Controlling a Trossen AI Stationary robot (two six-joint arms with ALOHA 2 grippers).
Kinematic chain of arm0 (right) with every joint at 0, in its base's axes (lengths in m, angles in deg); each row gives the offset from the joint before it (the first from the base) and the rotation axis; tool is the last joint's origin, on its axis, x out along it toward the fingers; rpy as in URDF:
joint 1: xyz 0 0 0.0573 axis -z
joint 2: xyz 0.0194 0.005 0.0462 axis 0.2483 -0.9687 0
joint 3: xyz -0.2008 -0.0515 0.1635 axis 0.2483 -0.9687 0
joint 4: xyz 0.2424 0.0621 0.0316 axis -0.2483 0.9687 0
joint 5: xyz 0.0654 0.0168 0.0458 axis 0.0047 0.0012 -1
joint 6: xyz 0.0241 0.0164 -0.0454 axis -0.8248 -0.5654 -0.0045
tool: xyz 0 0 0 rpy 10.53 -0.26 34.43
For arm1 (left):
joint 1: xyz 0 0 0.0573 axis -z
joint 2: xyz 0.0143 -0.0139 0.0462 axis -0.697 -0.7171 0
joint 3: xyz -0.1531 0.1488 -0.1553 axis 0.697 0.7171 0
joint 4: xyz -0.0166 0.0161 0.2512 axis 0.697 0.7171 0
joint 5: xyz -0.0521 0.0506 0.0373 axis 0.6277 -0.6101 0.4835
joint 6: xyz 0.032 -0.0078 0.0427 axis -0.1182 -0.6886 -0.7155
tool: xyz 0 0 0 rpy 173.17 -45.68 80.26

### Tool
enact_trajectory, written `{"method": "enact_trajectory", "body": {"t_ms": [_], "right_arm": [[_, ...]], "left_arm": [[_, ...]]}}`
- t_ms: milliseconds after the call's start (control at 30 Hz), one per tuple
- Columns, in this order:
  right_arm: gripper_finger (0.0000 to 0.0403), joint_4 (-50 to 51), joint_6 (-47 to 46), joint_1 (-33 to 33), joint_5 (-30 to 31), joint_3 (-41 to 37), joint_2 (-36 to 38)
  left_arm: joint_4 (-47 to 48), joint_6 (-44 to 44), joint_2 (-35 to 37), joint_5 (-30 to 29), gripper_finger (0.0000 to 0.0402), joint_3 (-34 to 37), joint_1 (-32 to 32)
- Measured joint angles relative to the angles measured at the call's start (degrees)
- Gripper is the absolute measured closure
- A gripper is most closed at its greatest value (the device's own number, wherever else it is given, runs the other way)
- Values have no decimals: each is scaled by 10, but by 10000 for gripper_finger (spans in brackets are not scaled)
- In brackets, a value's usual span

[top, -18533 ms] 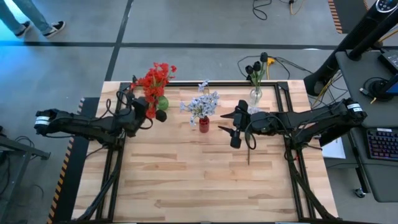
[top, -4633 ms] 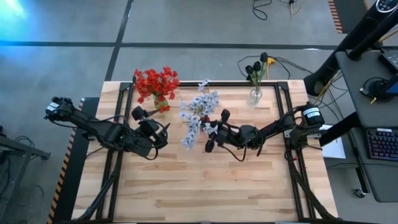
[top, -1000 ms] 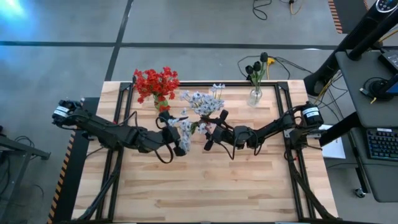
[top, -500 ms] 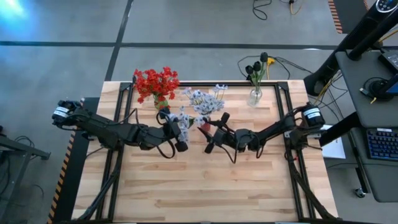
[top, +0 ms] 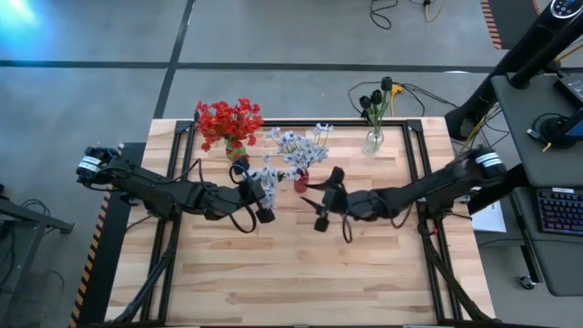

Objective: Sort flowers into vase by color
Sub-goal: Put the white flowers into the red vase

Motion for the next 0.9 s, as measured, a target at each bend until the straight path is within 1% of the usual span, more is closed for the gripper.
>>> {"method": "enact_trajectory", "body": {"t_ms": [67,133,200,267,333,433,500,667,767,900], "right_arm": [[234,71,-50,7,-10,-3,35],[223,115,-84,15,-9,-14,61],[209,123,-107,24,-10,-34,75],[194,111,-128,36,-10,-59,79],[179,87,-155,52,-10,-87,74],[153,26,-177,76,-11,-124,47],[134,-22,-181,89,-30,-139,22],[97,-114,-175,116,-83,-141,-49],[83,-167,-155,122,-90,-130,-96],[77,-222,-159,135,-90,-120,-150]], "left_arm": [[0,0,0,0,357,0,0],[0,0,0,0,362,0,0],[0,0,0,0,364,0,0],[0,0,0,0,365,0,0],[0,0,0,0,365,0,0],[0,0,0,0,365,0,0],[0,0,0,0,365,0,0],[0,0,0,0,365,0,0],[0,0,-1,0,365,0,0],[1,2,-2,0,365,0,0]]}}
